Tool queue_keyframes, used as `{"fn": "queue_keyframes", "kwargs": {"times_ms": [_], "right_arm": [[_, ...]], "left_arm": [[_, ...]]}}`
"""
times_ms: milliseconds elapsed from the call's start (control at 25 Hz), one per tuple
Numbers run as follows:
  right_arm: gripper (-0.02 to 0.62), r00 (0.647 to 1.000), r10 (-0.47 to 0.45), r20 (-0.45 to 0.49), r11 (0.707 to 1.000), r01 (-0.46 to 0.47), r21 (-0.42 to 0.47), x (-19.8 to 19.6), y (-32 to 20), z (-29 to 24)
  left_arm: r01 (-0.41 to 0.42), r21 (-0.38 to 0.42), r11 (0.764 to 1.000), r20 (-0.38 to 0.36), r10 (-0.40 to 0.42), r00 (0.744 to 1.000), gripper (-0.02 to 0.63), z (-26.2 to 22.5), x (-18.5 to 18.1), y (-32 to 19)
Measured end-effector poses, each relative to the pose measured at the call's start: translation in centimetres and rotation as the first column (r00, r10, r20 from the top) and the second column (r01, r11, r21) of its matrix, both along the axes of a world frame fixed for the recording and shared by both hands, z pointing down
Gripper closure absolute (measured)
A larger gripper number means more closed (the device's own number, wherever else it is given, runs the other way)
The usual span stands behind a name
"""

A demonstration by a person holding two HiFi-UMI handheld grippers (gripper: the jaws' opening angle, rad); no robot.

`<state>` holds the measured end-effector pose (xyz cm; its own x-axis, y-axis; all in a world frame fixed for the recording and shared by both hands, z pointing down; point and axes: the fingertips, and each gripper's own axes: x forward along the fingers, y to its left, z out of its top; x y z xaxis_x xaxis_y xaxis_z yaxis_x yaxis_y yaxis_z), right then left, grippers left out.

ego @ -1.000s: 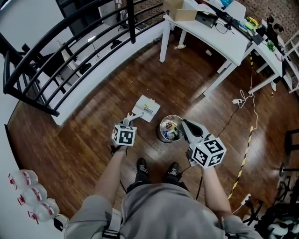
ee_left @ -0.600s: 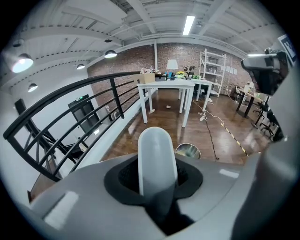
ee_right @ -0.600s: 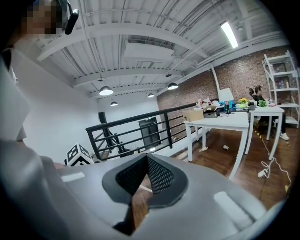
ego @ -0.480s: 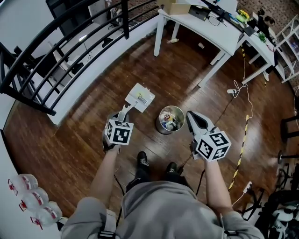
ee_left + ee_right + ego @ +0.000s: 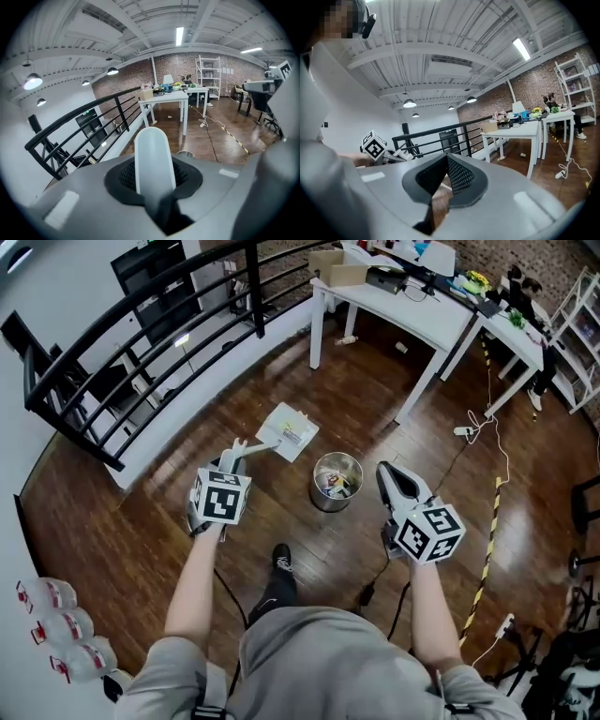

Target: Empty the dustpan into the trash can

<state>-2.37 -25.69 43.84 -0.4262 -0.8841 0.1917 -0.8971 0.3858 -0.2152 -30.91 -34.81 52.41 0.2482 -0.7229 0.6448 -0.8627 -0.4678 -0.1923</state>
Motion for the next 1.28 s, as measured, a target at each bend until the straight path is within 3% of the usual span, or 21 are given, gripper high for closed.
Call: {"fn": "queue_keyframes", "kwargs": {"times_ms": [280,600,1040,1280], "right_arm": [[0.595,0.998,-0.027,0.051,1.000,0.026,0.007,5.2,11.0,-0.1],[0.595,0.998,-0.054,0.046,0.998,0.052,0.043,4.1,16.6,-2.2],[0.595,1.000,-0.005,-0.002,1.000,0.005,0.018,-0.7,22.8,-2.5],[0.595,0.999,0.035,-0.002,0.999,-0.035,0.015,0.3,25.3,-2.2]], "left_arm": [[0.045,0.061,0.997,0.012,-0.046,0.999,0.512,-5.5,2.9,10.5],[0.044,0.047,0.998,0.009,-0.044,0.999,0.512,-6.7,2.7,17.7],[-0.085,0.109,0.990,0.059,0.079,0.995,0.512,-7.2,1.4,21.8],[-0.189,0.108,0.976,0.130,0.174,0.976,0.512,-7.6,4.7,22.7]]}}
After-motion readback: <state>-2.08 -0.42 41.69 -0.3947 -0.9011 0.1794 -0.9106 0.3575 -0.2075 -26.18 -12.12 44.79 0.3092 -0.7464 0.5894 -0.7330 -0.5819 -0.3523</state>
